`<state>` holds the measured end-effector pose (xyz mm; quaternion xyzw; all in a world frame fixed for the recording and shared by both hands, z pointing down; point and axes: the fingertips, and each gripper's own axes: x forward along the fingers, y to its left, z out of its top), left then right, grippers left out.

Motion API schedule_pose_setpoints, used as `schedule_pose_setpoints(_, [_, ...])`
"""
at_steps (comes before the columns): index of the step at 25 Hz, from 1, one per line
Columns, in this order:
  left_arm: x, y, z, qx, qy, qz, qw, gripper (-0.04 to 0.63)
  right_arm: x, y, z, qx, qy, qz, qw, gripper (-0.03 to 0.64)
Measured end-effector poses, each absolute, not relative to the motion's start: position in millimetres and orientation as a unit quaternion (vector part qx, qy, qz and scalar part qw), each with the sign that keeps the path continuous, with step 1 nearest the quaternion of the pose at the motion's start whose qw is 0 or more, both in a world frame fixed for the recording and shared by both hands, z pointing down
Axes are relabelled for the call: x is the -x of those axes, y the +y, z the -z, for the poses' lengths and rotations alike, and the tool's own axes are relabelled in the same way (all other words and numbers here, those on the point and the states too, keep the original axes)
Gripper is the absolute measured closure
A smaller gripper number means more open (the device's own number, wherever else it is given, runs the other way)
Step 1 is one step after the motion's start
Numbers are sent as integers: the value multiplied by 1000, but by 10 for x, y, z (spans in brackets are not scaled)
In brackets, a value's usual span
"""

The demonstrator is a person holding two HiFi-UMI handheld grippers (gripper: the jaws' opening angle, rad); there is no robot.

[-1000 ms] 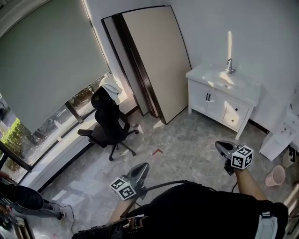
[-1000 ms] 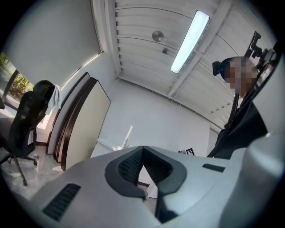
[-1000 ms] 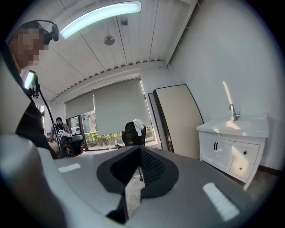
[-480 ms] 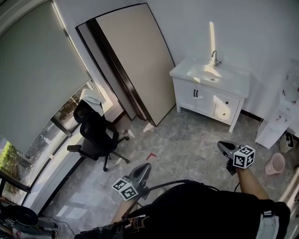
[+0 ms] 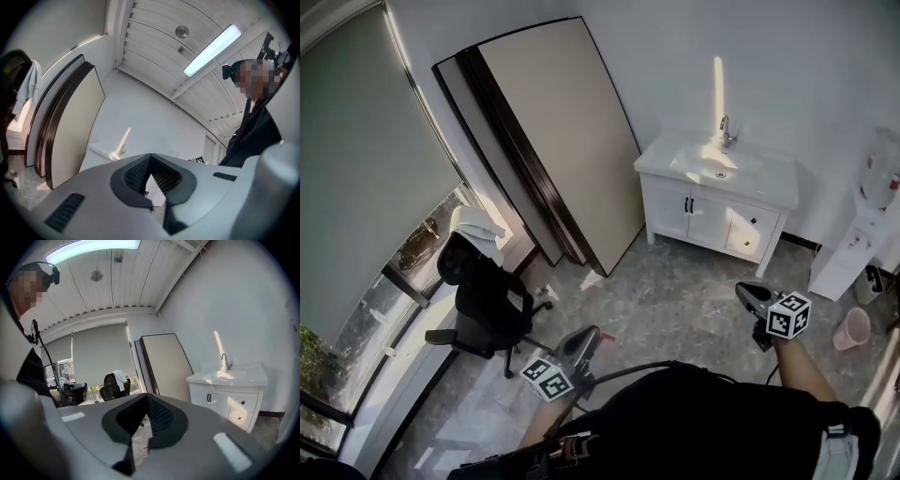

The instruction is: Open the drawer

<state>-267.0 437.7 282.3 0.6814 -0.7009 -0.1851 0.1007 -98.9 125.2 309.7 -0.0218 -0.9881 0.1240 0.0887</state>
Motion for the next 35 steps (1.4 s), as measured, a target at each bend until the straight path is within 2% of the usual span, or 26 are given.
schedule_pose_setpoints(10, [3903,4788,-2885,-684,-698,185,109,595,2264,1802,-3103,36,-987,-122,101,615])
schedule_pose_setpoints(21, [4493,4876,-3082,-652,-720,205,122,595,3017,1691,-3112,61,-985,-112,120,615])
schedule_pose_setpoints(28, [4793,4535,-3056,-622,-754,191,94,595,3584,1132,-3234,101,-981,-122,115,615])
schedule_pose_setpoints(35, [5057,3759,-2794,-587,-782,197,75,595,4152,322,-2935,150,-979,-93,99,615])
